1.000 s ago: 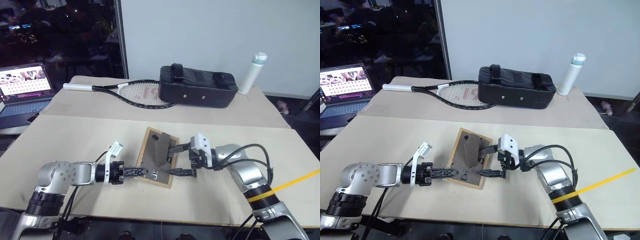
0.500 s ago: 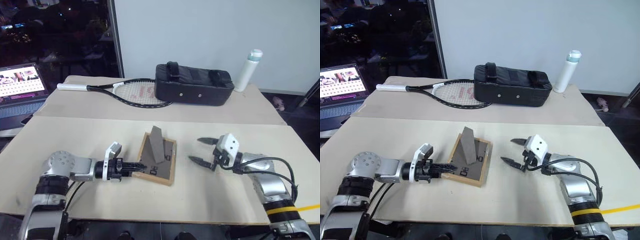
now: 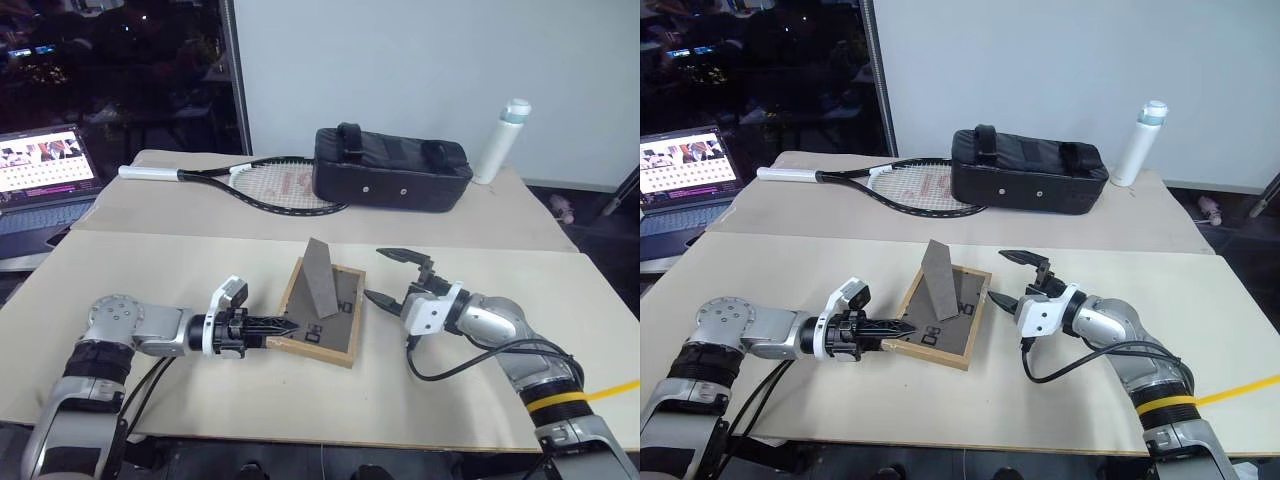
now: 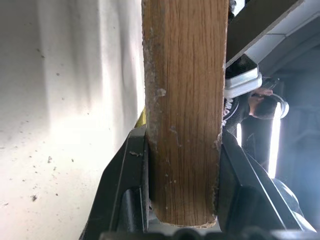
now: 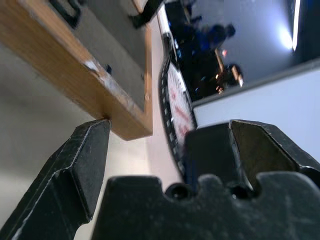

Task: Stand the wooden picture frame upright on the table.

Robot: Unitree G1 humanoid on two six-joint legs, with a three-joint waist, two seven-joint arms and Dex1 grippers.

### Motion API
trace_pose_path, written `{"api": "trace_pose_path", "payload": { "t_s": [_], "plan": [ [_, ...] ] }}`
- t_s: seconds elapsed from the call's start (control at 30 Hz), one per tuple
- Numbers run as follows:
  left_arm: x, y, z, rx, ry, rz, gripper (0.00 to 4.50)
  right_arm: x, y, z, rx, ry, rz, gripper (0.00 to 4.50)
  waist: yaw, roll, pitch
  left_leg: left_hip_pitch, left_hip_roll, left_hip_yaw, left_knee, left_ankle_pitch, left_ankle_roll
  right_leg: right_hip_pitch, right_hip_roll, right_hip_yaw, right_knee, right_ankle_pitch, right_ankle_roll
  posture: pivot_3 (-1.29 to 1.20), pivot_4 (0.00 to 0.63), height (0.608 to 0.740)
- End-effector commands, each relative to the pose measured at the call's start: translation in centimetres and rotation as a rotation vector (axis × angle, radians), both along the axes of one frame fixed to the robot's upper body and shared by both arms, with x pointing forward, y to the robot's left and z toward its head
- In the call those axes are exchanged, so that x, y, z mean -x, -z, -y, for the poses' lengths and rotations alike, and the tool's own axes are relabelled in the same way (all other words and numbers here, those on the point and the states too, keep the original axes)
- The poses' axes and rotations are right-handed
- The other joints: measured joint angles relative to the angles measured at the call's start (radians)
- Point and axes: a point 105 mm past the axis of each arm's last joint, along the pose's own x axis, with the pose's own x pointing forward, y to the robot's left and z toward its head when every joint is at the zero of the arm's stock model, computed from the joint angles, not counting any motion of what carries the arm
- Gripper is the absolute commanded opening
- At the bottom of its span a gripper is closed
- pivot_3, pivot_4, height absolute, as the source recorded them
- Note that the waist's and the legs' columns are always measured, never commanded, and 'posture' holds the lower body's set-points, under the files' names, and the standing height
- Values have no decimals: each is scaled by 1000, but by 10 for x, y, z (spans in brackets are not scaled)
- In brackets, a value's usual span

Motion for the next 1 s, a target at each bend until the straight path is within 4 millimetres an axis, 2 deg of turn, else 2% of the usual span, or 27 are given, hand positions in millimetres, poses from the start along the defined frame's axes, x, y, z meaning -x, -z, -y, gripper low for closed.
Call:
{"api": "trace_pose_path", "payload": {
  "t_s": [0.03,0.3,0.43,0.57,0.63,0.8,0.87,1.0],
  "plan": [
    [4,-20,6,54,46,57,1130,3,-5,-6,18,-37,89,4439,1,0,0,0,0,0,0,0,0,0,0,0,0,0,0,0,150,696],
    [8,-14,11,7,70,61,1130,1,-7,-10,17,-44,143,4439,2,0,0,0,0,0,1,0,0,0,0,0,1,0,0,0,150,696],
    [8,-16,13,16,74,69,1130,2,-10,-10,-15,-57,140,3450,2,0,0,0,0,0,1,0,0,1,0,0,1,0,0,0,150,696],
    [7,-15,14,-7,71,85,1130,3,-16,-12,-36,-69,154,1997,2,0,0,0,0,0,1,0,0,1,0,0,1,0,0,0,150,696],
    [6,-14,15,-22,68,101,1130,5,-19,-14,-42,-76,165,1465,2,0,0,0,0,0,1,0,0,1,0,0,1,0,0,0,150,696],
    [3,1,19,-180,17,244,1130,8,-22,-15,-53,-82,172,1464,2,0,0,0,0,0,1,0,0,1,0,0,1,0,0,0,150,696],
    [5,4,18,-199,13,267,2138,9,-21,-14,-54,-80,169,1464,3,0,0,0,0,0,1,0,0,1,0,0,1,1,-1,0,150,696],
    [3,-3,13,-192,-12,352,3445,9,-20,-10,-55,-70,164,1307,1,0,0,1,0,0,2,1,0,2,0,0,2,1,-1,0,150,696]
  ]
}}
